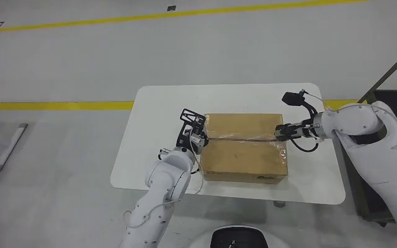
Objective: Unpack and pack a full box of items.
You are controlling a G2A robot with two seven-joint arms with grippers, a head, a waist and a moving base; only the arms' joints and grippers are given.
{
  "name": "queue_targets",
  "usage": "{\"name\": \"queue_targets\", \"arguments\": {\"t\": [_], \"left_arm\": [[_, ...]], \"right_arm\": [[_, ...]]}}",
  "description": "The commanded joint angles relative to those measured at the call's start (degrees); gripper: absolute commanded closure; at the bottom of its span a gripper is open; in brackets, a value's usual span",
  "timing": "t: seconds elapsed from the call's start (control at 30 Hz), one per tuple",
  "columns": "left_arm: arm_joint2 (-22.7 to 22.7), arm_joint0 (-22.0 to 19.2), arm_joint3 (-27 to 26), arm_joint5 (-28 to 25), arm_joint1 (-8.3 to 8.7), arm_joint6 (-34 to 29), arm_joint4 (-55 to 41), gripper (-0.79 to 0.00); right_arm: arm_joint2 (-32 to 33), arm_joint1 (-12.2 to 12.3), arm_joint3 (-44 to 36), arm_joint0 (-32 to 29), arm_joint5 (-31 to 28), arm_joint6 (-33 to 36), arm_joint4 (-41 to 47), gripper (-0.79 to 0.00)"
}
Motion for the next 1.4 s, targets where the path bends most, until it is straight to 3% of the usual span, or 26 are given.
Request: {"name": "queue_targets", "arguments": {"t": [0.0,0.27,1.2,1.37], "left_arm": [[0.4,-0.4,0.3,-1.0,-0.16,-0.4,-1.4,0.000],[1.5,-2.6,3.1,-4.1,-0.78,-2.6,-7.8,0.000],[7.8,-9.1,14.6,-4.7,-2.94,-3.4,-7.2,0.000],[8.2,-9.4,15.8,-4.9,-3.17,-3.1,-6.8,0.000]], "right_arm": [[-0.3,0.1,0.0,0.1,0.0,0.2,-0.1,0.000],[-1.0,0.6,-0.3,0.3,-0.2,0.6,-2.4,0.000],[-1.6,1.8,-0.9,0.0,0.4,0.9,-2.7,0.000],[-1.7,2.0,-0.9,0.1,0.8,0.6,-2.7,-0.185]]}}
